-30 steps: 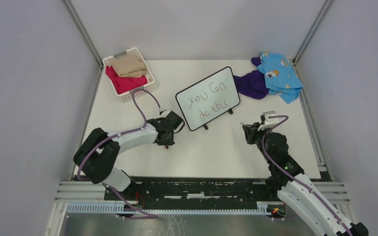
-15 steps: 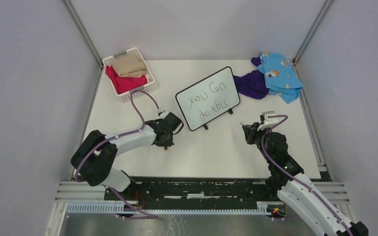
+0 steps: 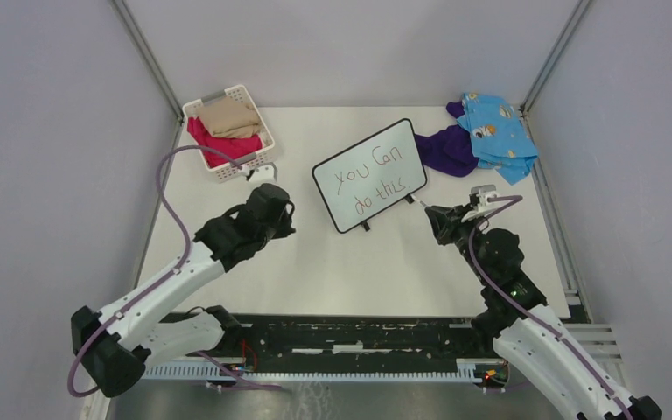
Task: Write a sentence on the whiteboard
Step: Close the whiteboard marker at the center of the board.
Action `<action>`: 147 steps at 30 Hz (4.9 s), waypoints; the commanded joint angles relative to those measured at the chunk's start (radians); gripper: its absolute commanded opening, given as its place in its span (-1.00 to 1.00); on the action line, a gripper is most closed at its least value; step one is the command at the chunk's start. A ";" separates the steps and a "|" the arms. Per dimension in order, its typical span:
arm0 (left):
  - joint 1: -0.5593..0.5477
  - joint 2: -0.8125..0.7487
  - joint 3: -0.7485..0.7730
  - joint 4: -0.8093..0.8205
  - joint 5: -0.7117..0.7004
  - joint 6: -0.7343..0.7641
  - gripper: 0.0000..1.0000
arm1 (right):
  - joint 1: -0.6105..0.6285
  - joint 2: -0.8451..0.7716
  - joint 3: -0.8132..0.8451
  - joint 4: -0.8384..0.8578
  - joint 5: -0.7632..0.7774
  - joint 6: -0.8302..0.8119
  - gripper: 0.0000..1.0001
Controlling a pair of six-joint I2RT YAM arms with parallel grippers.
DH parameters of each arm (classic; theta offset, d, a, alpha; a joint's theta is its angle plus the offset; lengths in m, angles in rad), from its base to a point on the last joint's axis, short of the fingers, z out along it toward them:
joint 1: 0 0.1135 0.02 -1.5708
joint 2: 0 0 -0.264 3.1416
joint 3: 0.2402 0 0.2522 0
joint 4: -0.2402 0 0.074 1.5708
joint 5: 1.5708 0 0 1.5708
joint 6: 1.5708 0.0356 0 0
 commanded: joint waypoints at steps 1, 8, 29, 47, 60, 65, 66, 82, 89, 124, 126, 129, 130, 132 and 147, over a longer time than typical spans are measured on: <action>0.003 -0.076 0.100 0.064 0.002 -0.029 -0.96 | 0.021 0.027 0.104 0.180 -0.098 0.035 -1.00; 0.003 -0.147 0.134 0.223 0.099 -0.104 -0.96 | 0.220 0.090 0.176 0.298 -0.017 -0.036 -1.00; 0.003 -0.409 0.009 0.590 0.085 -0.457 -0.97 | 1.008 0.456 0.151 0.996 0.584 -0.705 -1.00; 0.002 -0.419 -0.074 0.695 0.128 -0.681 -0.96 | 1.061 0.636 0.304 1.199 0.532 -0.792 -1.00; 0.001 -0.419 -0.095 0.753 0.174 -0.685 -0.96 | 1.061 0.654 0.348 1.090 0.569 -0.781 -1.00; 0.001 -0.428 -0.101 0.754 0.180 -0.684 -0.96 | 1.061 0.657 0.353 1.093 0.579 -0.782 -1.00; 0.001 -0.428 -0.103 0.754 0.182 -0.684 -0.96 | 1.061 0.658 0.354 1.093 0.580 -0.782 -1.00; 0.001 -0.426 -0.109 0.752 0.231 -0.673 -0.96 | 1.059 0.676 0.365 1.128 0.605 -0.801 -1.00; 0.001 -0.425 -0.115 0.752 0.247 -0.671 -0.96 | 1.059 0.677 0.368 1.144 0.610 -0.808 -1.00; 0.001 -0.400 -0.104 0.752 0.307 -0.644 -0.96 | 1.050 0.694 0.360 1.187 0.633 -0.836 -1.00; 0.001 -0.400 -0.106 0.752 0.309 -0.641 -0.96 | 1.049 0.694 0.359 1.188 0.634 -0.836 -1.00; 0.001 -0.396 -0.106 0.752 0.313 -0.641 -0.96 | 1.046 0.697 0.358 1.193 0.637 -0.834 -1.00; 0.001 -0.394 -0.106 0.752 0.315 -0.642 -0.96 | 1.043 0.697 0.357 1.194 0.637 -0.834 -1.00; 0.000 -0.390 -0.104 0.752 0.319 -0.640 -0.96 | 1.038 0.700 0.357 1.195 0.642 -0.833 -1.00; -0.008 -0.360 -0.080 0.752 0.310 -0.626 -0.96 | 0.986 0.751 0.375 1.249 0.730 -0.841 -1.00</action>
